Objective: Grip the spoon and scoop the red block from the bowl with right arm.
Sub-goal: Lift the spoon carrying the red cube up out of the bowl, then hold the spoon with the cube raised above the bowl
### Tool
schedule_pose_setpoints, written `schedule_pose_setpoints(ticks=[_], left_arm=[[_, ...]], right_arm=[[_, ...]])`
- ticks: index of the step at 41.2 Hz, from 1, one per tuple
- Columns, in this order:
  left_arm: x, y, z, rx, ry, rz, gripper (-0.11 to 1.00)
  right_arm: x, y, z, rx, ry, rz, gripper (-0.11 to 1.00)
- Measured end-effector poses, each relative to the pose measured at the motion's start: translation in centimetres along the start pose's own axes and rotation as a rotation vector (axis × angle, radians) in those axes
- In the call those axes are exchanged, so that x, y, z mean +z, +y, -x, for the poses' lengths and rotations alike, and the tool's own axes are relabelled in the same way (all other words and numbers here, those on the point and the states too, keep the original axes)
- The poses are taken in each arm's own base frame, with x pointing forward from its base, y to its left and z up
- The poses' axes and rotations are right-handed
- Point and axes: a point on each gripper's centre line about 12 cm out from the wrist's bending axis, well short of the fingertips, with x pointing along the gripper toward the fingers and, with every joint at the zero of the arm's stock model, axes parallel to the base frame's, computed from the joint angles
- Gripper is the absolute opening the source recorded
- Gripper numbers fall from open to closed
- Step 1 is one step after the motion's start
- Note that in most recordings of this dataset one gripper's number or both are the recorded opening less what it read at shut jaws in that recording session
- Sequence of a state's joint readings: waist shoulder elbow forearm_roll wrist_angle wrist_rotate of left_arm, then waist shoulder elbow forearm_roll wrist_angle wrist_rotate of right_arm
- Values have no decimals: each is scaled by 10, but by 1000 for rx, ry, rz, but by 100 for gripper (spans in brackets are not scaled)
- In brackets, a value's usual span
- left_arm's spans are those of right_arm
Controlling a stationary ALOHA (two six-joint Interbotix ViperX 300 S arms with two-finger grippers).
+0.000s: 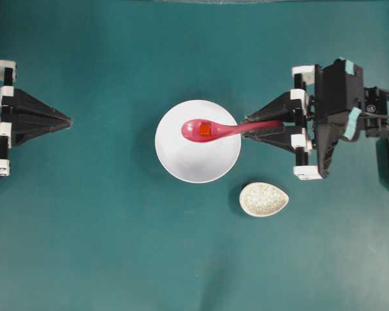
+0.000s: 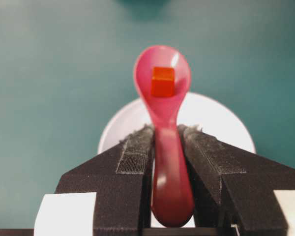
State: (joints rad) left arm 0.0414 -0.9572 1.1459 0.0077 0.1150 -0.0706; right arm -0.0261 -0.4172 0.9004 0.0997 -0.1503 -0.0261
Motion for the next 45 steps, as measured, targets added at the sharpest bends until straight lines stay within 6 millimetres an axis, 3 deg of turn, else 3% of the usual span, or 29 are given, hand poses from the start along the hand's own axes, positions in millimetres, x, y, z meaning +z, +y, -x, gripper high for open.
schedule_pose_setpoints(ticks=[14,45], left_arm=[[0,0,0,0,2,0,0],[0,-1,0,-4,3,-23,0]], right_arm=[[-1,-14,0,-46,18,-64,24],[14,-11,-2,-34,72,-64,24]])
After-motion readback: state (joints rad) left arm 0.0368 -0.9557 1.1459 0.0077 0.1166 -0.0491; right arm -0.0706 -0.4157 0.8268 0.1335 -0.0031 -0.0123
